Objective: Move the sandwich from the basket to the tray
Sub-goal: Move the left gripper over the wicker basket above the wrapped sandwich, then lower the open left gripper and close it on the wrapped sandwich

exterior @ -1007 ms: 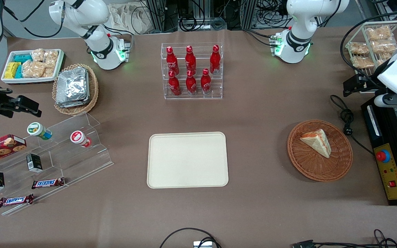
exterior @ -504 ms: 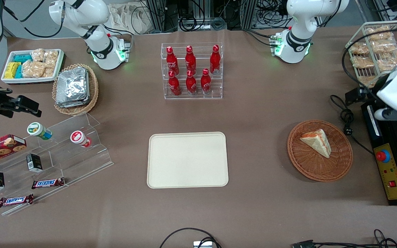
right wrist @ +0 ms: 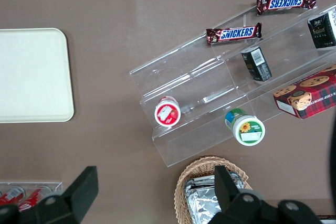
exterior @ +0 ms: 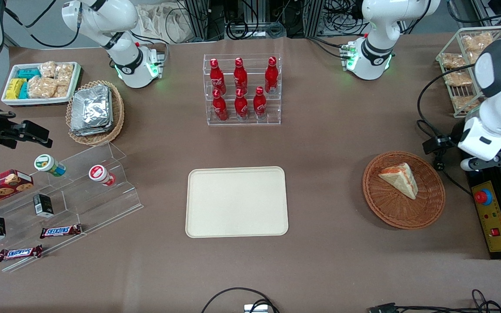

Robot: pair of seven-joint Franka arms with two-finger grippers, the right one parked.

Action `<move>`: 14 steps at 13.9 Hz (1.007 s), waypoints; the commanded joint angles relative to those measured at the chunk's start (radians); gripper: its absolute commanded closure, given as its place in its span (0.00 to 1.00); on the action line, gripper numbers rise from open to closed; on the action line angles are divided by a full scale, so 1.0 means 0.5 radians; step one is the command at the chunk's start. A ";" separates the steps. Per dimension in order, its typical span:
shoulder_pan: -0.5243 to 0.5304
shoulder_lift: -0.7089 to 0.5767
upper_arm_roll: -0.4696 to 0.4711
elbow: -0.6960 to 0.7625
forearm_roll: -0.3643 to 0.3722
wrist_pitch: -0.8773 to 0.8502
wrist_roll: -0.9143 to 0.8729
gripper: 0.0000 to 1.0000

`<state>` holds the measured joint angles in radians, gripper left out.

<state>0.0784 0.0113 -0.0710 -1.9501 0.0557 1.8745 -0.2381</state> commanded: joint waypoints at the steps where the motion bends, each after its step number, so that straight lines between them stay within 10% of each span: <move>1: 0.045 -0.093 -0.008 -0.293 0.024 0.278 -0.192 0.00; 14: 0.043 0.235 -0.011 -0.613 0.024 1.037 -0.965 0.00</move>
<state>0.0997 0.1041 -0.0714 -2.2494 0.0557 2.3501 -0.6478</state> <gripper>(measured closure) 0.000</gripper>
